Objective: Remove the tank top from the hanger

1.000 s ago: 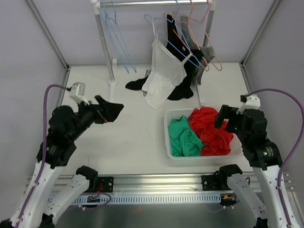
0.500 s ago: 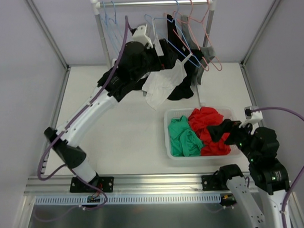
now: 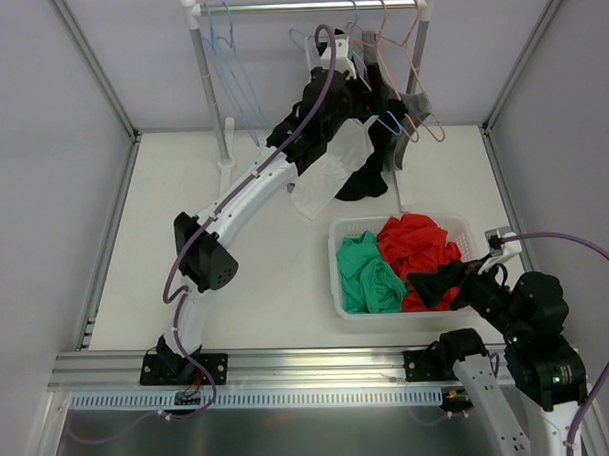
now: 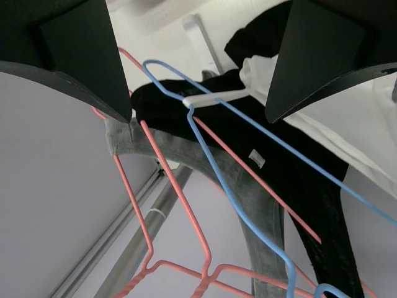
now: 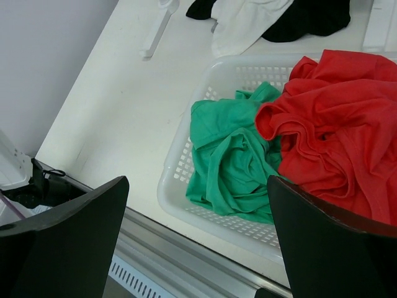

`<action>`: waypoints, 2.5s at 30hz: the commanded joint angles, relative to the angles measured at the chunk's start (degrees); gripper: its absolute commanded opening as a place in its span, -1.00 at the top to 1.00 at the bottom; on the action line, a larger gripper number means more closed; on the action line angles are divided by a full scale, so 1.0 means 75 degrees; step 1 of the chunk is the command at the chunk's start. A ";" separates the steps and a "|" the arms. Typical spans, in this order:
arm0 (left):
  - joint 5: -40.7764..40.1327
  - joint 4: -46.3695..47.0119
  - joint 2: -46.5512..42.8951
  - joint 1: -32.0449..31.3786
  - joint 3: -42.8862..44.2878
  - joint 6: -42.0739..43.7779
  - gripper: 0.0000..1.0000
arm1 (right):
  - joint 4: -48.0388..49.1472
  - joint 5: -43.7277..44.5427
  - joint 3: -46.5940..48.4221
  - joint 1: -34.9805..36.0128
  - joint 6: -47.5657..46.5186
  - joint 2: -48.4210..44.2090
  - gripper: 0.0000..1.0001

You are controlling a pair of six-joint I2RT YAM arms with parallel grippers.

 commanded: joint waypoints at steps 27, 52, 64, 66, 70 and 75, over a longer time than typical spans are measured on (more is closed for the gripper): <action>0.0035 0.3057 0.0560 0.0275 -0.0641 0.0329 0.81 | -0.0797 -0.0986 0.0378 -0.0032 -0.0428 -0.0601 -0.96; 0.1497 0.2237 -0.4665 0.0287 -0.5407 -0.0549 1.00 | -0.0727 -0.0927 0.0530 -0.0032 -0.0616 -0.0449 -0.97; 0.3597 0.1219 -0.8286 0.0287 -0.8292 -0.0726 1.00 | 0.0631 -0.1709 0.0296 -0.0032 -0.1050 0.0476 -0.98; 0.3866 0.0904 -0.8847 0.0298 -0.8423 -0.0644 1.00 | 0.1240 -0.2097 0.0226 -0.0020 -0.1096 0.0652 -0.98; 0.4662 0.0093 -0.9692 0.0287 -0.8539 -0.0714 1.00 | 0.2342 -0.3233 0.0365 -0.0020 -0.0816 0.1460 -0.95; 0.4548 -0.1600 -1.1097 0.0287 -0.8249 -0.0703 1.00 | 0.3210 -0.3845 0.0951 0.0050 -0.0043 0.2736 -0.88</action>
